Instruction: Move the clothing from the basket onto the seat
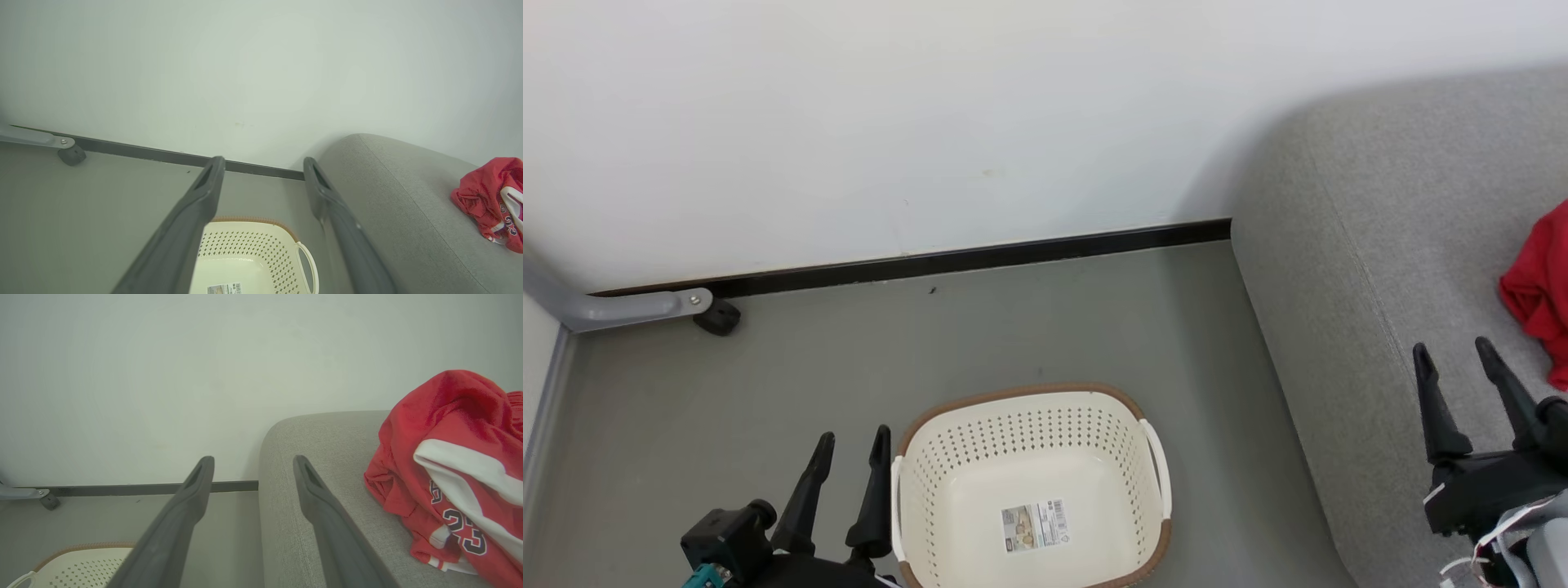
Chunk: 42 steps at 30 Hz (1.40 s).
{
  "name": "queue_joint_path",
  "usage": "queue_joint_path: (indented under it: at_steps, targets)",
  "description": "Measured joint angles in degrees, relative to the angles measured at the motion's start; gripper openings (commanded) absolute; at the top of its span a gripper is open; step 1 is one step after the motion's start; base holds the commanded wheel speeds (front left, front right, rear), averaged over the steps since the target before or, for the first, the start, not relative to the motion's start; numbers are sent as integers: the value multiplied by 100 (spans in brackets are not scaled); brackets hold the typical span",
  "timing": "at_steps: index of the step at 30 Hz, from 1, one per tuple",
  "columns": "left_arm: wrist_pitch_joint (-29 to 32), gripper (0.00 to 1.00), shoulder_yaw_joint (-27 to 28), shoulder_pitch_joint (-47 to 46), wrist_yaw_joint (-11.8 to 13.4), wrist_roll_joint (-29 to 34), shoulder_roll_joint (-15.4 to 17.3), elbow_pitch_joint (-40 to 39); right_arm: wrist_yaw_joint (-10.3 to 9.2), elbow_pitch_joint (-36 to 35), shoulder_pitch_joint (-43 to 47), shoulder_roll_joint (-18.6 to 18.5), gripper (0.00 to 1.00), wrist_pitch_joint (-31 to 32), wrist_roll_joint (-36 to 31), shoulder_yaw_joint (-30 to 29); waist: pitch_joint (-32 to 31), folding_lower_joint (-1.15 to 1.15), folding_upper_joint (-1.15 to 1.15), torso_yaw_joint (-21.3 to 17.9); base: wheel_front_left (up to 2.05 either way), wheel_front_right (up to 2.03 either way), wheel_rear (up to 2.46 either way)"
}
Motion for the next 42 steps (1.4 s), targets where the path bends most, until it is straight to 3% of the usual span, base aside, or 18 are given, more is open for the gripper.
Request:
queue_joint_path:
  at_steps: [12,24,40,41,42]
  targets:
    - [-19,100,350,239,103,8,88,401,51,-236,534,716,100,0,-189,605,-533,0,0,488,0,0,0]
    - [-53,100,726,343,149,11,265,748,49,-310,751,840,100,1,-266,603,-672,1,1,438,0,0,0]
    - [-53,100,753,336,134,91,230,956,49,-350,779,878,100,1,-271,450,-644,1,1,344,0,0,0]
    - [-52,0,747,337,135,102,225,967,49,-339,781,883,0,1,-270,449,-644,1,1,348,0,0,0]
    - [-51,0,736,348,143,92,205,1007,49,-292,788,893,0,2,-268,458,-644,1,1,348,0,0,0]
